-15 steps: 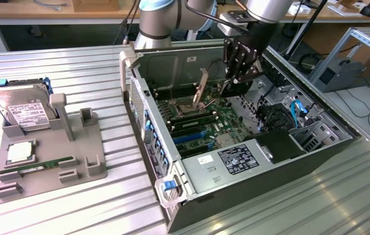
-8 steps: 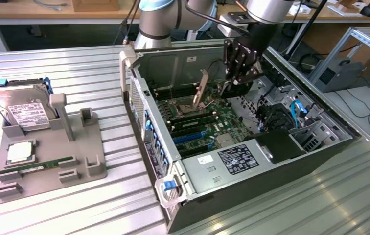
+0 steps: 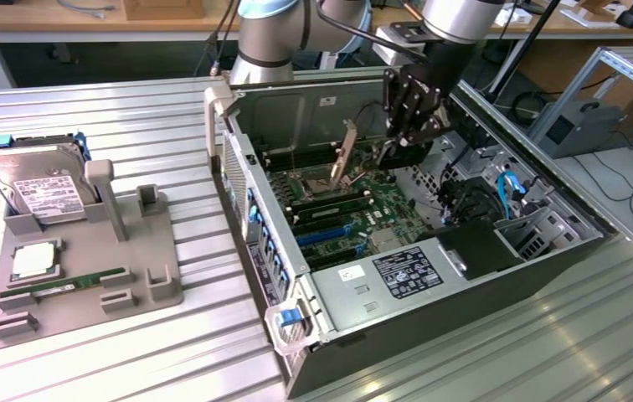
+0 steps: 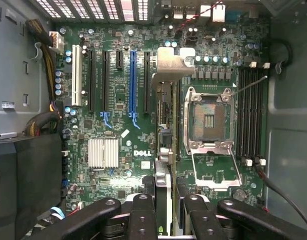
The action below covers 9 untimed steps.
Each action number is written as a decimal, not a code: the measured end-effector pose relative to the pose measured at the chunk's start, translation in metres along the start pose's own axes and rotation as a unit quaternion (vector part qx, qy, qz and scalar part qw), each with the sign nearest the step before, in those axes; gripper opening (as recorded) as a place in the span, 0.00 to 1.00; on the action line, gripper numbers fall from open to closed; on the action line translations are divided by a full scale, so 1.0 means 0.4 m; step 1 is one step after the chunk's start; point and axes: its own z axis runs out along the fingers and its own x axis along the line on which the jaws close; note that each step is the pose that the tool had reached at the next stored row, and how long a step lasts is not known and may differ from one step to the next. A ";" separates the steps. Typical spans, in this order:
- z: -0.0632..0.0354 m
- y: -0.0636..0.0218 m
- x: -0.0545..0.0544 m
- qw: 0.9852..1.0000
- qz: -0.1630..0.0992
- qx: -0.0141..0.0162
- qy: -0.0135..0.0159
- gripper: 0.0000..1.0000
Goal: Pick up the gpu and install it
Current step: 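Insert the gpu into the slot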
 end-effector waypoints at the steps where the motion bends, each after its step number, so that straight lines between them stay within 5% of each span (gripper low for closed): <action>1: 0.000 0.000 0.000 1.000 0.000 0.000 0.000 0.27; 9: 0.002 0.000 0.004 1.000 0.000 0.000 0.000 0.27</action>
